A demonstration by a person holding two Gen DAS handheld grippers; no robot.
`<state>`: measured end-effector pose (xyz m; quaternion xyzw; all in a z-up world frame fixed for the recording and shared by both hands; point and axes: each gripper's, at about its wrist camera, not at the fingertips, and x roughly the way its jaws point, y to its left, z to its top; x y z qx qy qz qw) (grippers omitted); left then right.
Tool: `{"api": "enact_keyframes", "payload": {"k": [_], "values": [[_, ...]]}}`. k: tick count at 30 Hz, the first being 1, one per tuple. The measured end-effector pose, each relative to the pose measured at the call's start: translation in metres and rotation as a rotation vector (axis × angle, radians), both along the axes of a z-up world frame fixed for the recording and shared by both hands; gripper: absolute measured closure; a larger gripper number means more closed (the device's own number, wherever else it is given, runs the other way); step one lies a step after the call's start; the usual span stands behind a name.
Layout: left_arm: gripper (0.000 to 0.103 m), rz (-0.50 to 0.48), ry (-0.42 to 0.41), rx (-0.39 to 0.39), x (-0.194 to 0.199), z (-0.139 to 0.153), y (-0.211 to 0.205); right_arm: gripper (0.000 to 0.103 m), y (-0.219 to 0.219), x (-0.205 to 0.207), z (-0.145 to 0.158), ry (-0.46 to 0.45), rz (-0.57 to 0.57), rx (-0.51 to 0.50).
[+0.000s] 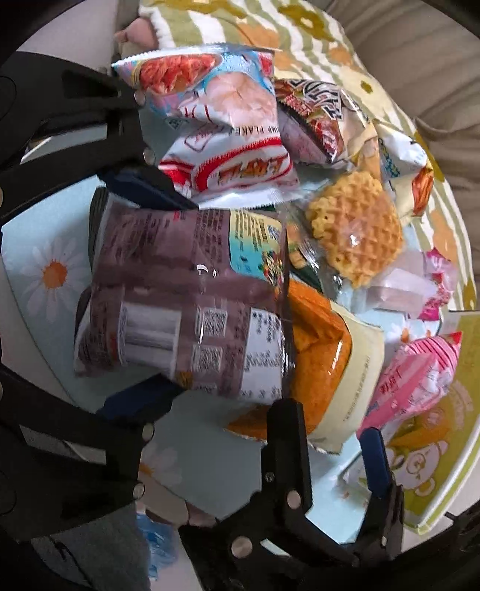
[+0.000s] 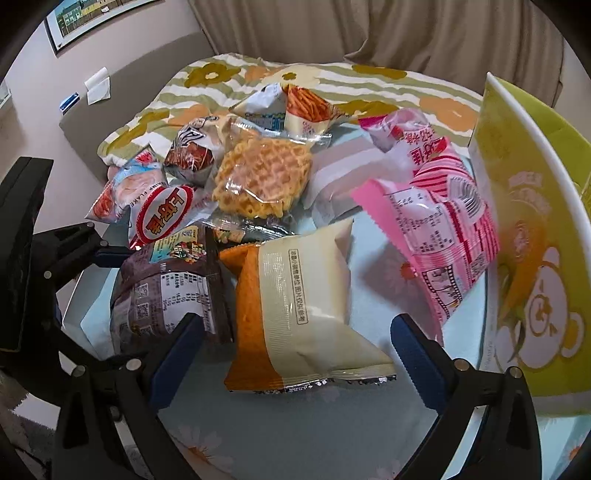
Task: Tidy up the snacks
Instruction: 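Grasp the brown bag with the left tool while the right tool grasps the orange-and-cream bag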
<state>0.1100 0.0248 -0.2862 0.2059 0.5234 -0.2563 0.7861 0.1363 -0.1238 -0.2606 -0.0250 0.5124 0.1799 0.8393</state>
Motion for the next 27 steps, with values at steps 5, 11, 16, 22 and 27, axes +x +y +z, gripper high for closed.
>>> {"api": "enact_keyframes", "payload": {"k": [5,11,16,22,27], "values": [[0.041,0.011,0.006,-0.009,0.001,0.001,0.005,0.003,0.004,0.003,0.001,0.002,0.009,-0.002],[0.043,0.023,0.016,-0.026,-0.006,0.005,0.006,0.007,0.007,0.009,0.001,0.015,0.012,0.001],[0.044,0.024,0.027,-0.028,-0.013,0.005,0.004,0.017,0.013,0.015,-0.007,0.042,0.027,0.001],[0.044,0.025,0.026,-0.014,-0.021,0.006,0.005,0.019,0.018,0.021,-0.012,0.052,0.03,0.025],[0.044,0.04,0.022,-0.01,-0.022,0.006,0.009,0.029,0.018,0.028,-0.02,0.071,0.029,-0.013]]}}
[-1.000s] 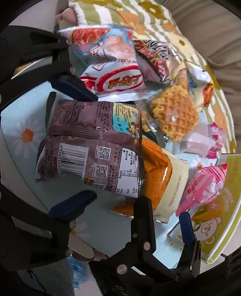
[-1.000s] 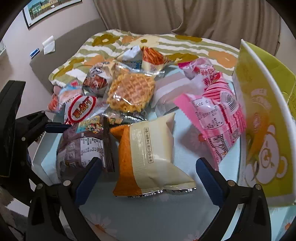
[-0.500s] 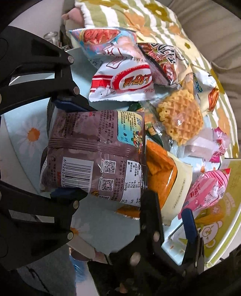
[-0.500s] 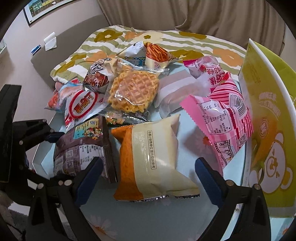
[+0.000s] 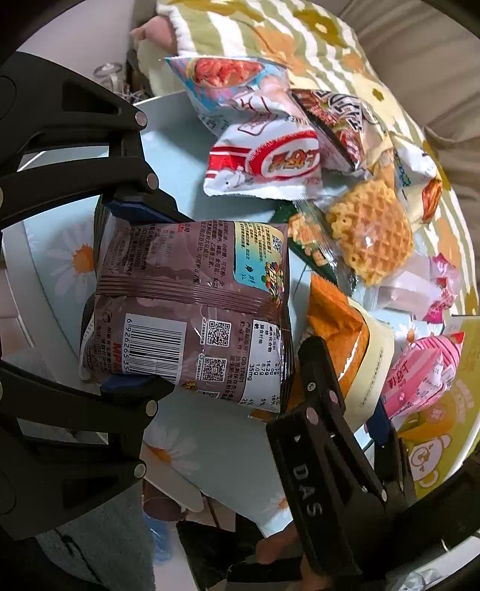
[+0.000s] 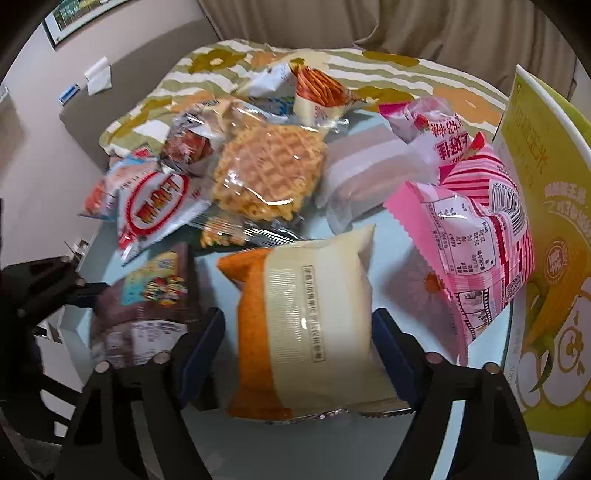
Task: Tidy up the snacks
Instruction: 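Grasp the brown bag with the left tool while the right tool grasps the orange-and-cream bag, then carry both bags into the cardboard box and open both tools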
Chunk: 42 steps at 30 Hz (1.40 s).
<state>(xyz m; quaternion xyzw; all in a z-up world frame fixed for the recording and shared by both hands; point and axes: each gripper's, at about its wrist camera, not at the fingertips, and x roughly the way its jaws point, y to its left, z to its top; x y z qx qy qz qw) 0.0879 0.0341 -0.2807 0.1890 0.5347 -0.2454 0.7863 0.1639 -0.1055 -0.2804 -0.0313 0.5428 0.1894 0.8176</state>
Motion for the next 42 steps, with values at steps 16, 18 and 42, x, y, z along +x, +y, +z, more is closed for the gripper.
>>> {"api": "enact_keyframes", "payload": {"k": [16,18,42], "values": [[0.044,0.041,-0.04,-0.041,-0.008,0.039,0.005,0.04,-0.015,-0.028,0.042,-0.036,-0.024,0.013],[0.044,0.043,-0.057,-0.048,-0.01,0.051,0.007,0.04,-0.019,-0.035,0.058,-0.051,-0.038,0.025],[0.043,0.122,-0.334,-0.19,0.032,0.187,-0.132,0.04,-0.213,-0.055,0.188,-0.294,-0.282,0.058]]}}
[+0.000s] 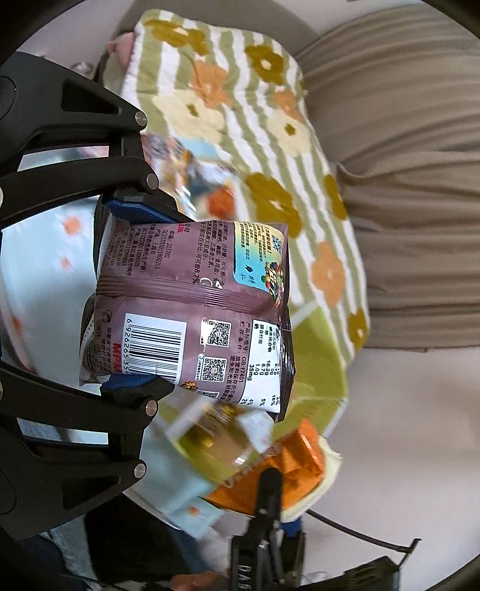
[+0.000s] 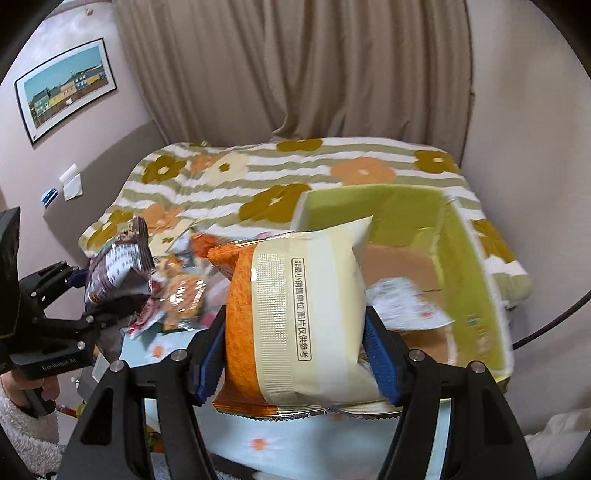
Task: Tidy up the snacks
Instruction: 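Carry both bags into the cardboard box and open both tools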
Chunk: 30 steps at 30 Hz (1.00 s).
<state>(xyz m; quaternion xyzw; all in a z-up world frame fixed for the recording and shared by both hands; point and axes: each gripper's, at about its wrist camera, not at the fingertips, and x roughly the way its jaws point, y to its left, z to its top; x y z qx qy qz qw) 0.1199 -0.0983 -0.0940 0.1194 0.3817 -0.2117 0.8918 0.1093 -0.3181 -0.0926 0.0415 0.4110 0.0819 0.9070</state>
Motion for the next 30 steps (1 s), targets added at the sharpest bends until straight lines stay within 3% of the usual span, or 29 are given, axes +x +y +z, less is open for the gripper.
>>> {"api": "enact_keyframes", "payload": {"k": [5,12,21,23,24,25,30], "values": [[0.044,0.011,-0.003,-0.032,0.02,0.005,-0.07,0.04,-0.052,0.005,0.003,-0.012,-0.013,-0.019],[0.043,0.05,0.089,-0.073,0.059,-0.013,-0.14,0.04,-0.099,0.015,-0.006,0.007,-0.028,0.003],[0.041,0.096,0.184,-0.044,0.094,-0.046,-0.168,0.04,-0.118,0.02,-0.021,0.044,-0.07,0.066],[0.027,0.084,0.201,-0.048,0.096,-0.048,-0.172,0.04,-0.121,0.02,-0.021,0.048,-0.081,0.071],[0.01,0.079,0.205,-0.052,0.097,-0.049,-0.174,0.04,-0.122,0.021,-0.021,0.049,-0.083,0.071],[0.0,0.079,0.195,-0.051,0.096,-0.048,-0.175,0.04,-0.122,0.022,-0.022,0.051,-0.084,0.069],[0.0,0.075,0.188,-0.055,0.089,-0.046,-0.168,0.04,-0.125,0.026,-0.027,0.067,-0.079,0.064]]}}
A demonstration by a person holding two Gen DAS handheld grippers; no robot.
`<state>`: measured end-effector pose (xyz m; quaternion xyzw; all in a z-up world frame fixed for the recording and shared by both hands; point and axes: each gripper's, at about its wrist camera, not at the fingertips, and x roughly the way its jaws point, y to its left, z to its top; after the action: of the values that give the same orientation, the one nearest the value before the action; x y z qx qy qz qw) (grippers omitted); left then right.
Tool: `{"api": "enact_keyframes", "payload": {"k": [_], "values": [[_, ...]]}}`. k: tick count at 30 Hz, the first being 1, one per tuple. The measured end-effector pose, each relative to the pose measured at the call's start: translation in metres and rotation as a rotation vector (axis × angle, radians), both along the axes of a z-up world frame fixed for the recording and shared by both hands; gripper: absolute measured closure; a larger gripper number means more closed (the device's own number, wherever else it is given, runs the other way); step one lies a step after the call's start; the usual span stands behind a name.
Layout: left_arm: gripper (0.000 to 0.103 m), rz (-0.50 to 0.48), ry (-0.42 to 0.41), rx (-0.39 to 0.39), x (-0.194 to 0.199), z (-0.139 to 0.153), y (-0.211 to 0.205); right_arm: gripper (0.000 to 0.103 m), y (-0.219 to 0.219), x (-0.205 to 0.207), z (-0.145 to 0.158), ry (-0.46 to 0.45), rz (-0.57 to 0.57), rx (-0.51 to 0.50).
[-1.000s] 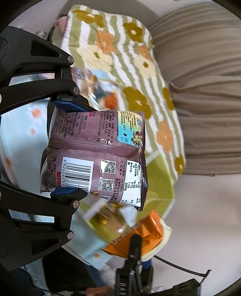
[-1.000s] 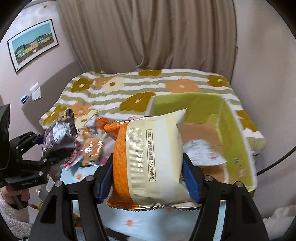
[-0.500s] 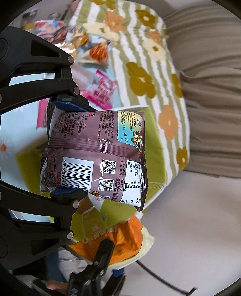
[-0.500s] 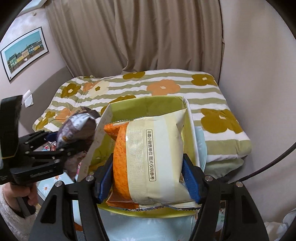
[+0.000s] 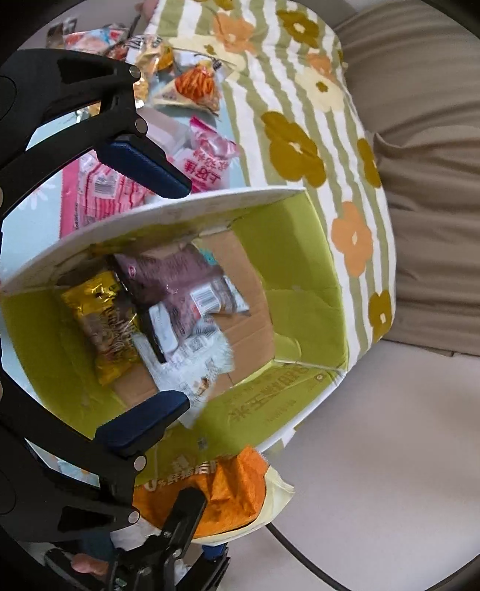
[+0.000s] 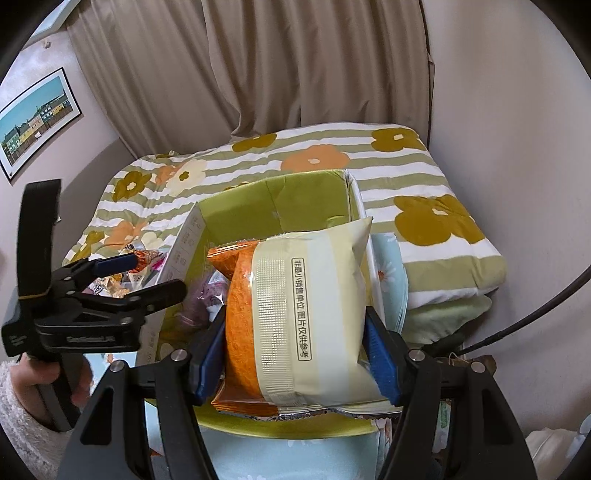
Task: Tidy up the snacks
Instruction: 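Carry both bags into the cardboard box and open both tools, then move both tools back toward the remaining snacks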
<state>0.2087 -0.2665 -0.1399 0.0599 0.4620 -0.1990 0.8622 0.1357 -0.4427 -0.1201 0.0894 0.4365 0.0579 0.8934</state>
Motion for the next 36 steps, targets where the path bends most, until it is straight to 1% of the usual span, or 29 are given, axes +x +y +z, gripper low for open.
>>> {"api": "enact_keyframes", "payload": {"k": [4,9,12,14,15,16,19,23,31,36], "values": [[0.0,0.012,-0.003,0.016,-0.008,0.001,0.011,0.04,0.006,0.002,-0.006,0.012,0.007,-0.008],[0.0,0.023,-0.029,0.044,-0.014,0.003,0.019,0.039,0.009,0.008,-0.014,0.023,0.001,0.012],[0.0,0.03,-0.034,0.04,-0.016,0.007,0.025,0.036,0.011,0.012,-0.017,0.032,0.0,0.018],[0.0,0.042,-0.034,0.025,-0.018,0.009,0.029,0.022,0.014,0.012,-0.016,0.012,0.003,0.017],[0.0,0.045,-0.033,0.021,-0.018,0.009,0.031,0.011,0.015,0.012,-0.016,0.002,0.008,0.017],[0.0,0.05,-0.033,0.022,-0.019,0.01,0.033,0.006,0.015,0.012,-0.015,-0.009,0.01,0.017],[0.0,0.061,-0.035,0.031,-0.023,0.011,0.036,0.006,0.016,0.008,-0.012,-0.052,0.011,0.013],[0.0,0.074,-0.042,0.031,-0.031,0.012,0.039,0.006,0.014,0.005,-0.012,-0.038,0.017,0.046],[0.0,0.101,-0.072,0.05,-0.048,0.023,0.04,0.006,0.02,-0.003,-0.004,-0.05,0.05,0.027],[0.0,0.118,-0.092,0.058,-0.06,0.03,0.046,0.006,0.021,-0.009,-0.001,-0.064,0.062,0.032]]}}
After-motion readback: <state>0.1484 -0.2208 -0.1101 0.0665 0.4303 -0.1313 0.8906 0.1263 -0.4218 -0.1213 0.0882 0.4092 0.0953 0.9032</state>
